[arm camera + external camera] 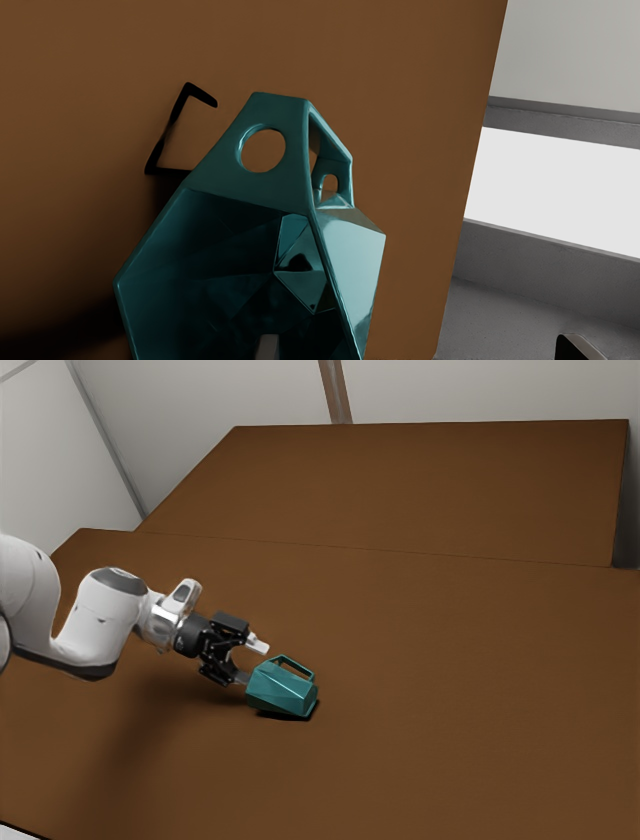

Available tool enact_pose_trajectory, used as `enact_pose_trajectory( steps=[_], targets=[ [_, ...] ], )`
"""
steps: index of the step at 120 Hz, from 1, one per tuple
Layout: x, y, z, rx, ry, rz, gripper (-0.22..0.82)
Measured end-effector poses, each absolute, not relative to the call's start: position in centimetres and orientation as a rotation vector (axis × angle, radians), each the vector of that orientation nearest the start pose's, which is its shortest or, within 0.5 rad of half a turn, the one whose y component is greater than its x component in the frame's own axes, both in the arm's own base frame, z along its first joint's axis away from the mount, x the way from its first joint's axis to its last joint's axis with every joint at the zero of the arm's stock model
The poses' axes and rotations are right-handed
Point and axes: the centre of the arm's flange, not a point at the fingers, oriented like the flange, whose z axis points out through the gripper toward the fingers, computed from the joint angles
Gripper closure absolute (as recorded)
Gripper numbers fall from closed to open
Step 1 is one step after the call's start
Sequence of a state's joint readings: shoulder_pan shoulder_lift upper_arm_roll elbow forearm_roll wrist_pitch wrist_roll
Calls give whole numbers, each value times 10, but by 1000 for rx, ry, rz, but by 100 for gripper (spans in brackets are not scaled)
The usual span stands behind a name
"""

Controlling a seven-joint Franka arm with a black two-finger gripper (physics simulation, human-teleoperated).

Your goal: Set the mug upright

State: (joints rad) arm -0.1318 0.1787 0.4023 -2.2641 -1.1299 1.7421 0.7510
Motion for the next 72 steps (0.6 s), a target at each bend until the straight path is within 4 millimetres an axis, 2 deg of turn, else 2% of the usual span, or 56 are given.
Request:
enact_pose_trajectory(
  steps=[11,24,28,41,49,59,72],
  targets=[
    [488,30,275,2047,95,-51,0],
    [490,5,272,2040,10,-26,1],
    [491,3,273,2041,-6,-13,6],
    [492,4,272,2048,-41,27,36],
    [492,5,272,2051,-59,45,50],
    [493,6,272,2054,-81,65,61],
    [494,6,273,2056,-106,85,69]
  ],
)
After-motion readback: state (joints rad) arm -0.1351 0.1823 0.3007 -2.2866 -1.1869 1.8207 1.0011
